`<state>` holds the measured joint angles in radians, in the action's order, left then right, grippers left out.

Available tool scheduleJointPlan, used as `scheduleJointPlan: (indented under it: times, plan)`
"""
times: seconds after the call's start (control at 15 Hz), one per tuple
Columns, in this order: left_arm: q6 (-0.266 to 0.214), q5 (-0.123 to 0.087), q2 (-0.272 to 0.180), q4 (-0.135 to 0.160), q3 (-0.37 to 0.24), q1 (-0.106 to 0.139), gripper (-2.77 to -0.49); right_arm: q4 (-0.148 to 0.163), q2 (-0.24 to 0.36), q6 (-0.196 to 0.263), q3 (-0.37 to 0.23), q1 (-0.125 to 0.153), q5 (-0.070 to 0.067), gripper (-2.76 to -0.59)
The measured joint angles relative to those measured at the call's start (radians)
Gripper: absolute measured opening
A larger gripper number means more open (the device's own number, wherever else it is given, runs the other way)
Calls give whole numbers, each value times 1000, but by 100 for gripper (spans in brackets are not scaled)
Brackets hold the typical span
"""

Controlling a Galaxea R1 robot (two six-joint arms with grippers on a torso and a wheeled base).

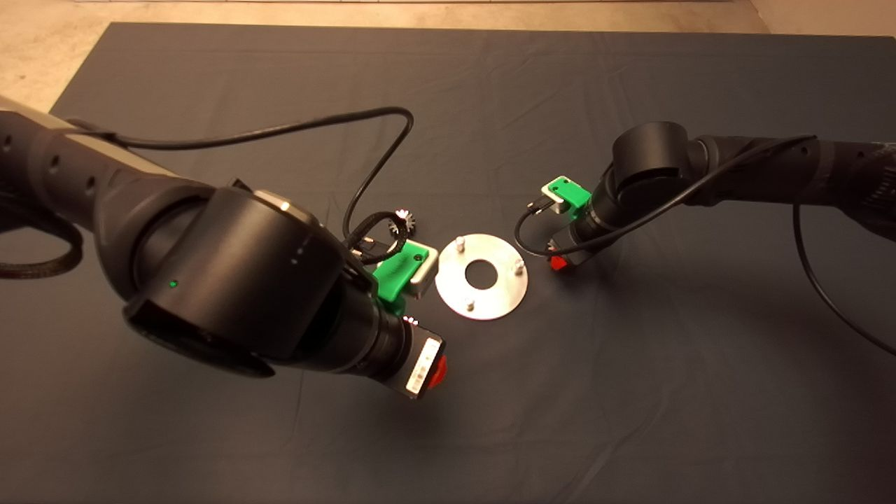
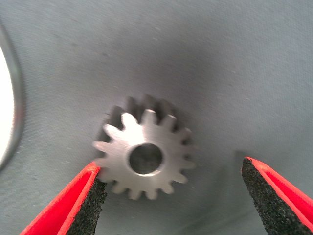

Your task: Install three planetary gears onto the carrier pins

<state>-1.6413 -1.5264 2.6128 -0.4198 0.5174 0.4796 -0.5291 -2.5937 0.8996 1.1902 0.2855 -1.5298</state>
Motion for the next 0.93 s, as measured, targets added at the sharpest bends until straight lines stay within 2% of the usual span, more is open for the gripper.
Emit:
scheduleJointPlan:
  times: [0.33,0.8,0.93]
  plan:
    - [0,0,0,0,0,0,-107,0,-21,4,0,0,1,-134]
    - [0,0,0,0,0,0,-107,0,-22,7,5,0,1,-140]
    - [0,0,0,0,0,0,-107,0,-22,7,5,0,1,-155]
